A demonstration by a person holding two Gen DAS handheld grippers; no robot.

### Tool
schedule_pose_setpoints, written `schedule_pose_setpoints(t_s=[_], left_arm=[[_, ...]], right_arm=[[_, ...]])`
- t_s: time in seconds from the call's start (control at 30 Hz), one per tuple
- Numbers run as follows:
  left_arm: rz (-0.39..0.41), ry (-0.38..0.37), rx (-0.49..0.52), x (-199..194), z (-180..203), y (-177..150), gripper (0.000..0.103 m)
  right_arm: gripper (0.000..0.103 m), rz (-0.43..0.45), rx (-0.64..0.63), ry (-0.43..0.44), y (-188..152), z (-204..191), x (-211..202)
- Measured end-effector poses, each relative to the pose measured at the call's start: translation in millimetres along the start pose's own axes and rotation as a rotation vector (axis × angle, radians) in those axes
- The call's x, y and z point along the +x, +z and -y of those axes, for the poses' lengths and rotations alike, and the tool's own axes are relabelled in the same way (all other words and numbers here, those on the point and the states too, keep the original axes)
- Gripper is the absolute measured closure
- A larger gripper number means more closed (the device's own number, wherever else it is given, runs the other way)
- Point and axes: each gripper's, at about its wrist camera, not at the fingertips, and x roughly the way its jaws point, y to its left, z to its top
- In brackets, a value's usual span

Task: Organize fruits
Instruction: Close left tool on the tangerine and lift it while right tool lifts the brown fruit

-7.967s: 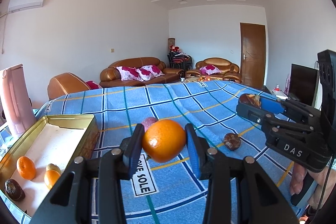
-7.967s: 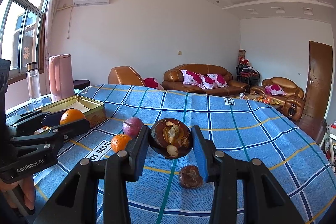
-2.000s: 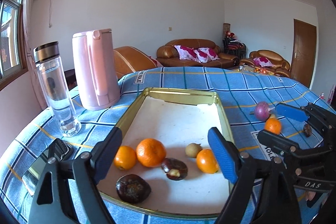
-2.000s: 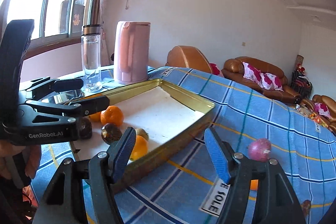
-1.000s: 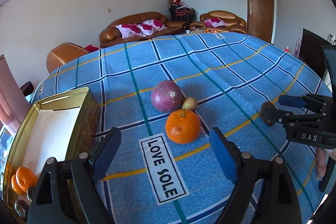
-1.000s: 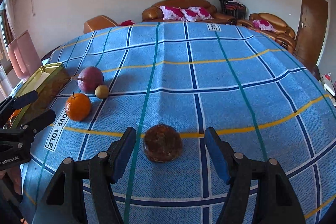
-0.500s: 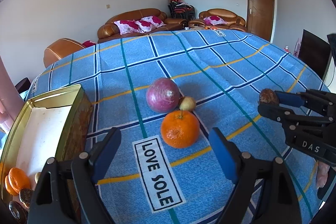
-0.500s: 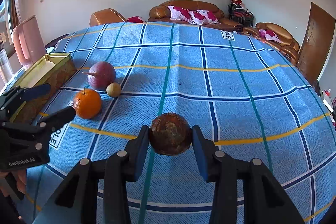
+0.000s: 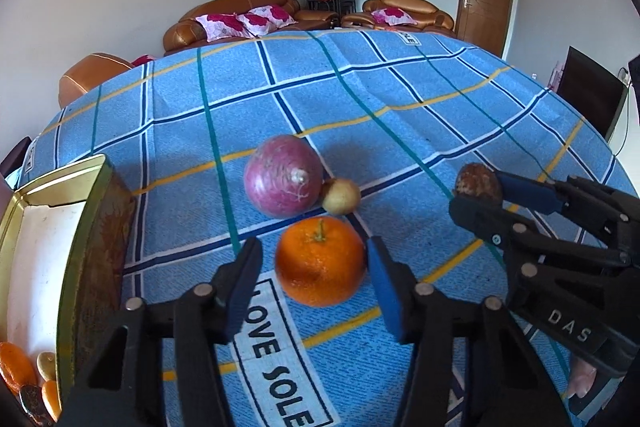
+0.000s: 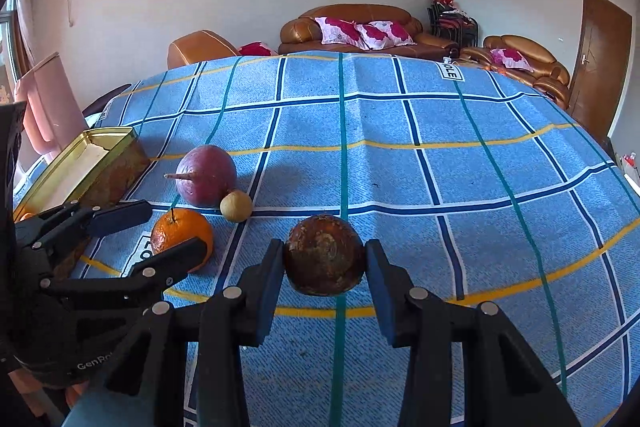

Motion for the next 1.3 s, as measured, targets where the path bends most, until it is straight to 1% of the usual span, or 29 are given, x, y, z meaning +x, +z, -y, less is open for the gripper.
schedule_pose_setpoints(t_s=[0.27, 0.47, 0.7, 1.03, 1.3], left_arm=[[0.012, -0.018, -0.033, -2.3, -6.4, -0.6, 0.053], [0.074, -0.010, -0.023, -14.5, -5.4, -1.7, 0.053], [0.138, -0.001, -0.039, -26.6, -9.2, -2.9, 0.053], [0.220, 0.013, -0.033, -42.2, -8.0, -5.9, 0.053], [0.267, 0.027, -0.037, -52.1, -8.4, -8.8, 0.053]], right_arm=[[0.060, 0.017, 0.000, 0.017, -1.7, -2.6, -4.0], [0.060, 0.040, -0.009, 0.039, -2.6, -3.6, -8.3], [0.060, 0.079, -0.021, 0.057, -3.9, -5.2, -15.8], [0.060, 0.139, -0.060, 0.050, -6.2, -12.3, -27.5], [0.060, 0.178, -0.074, 0.061, -7.7, -14.1, -34.0]])
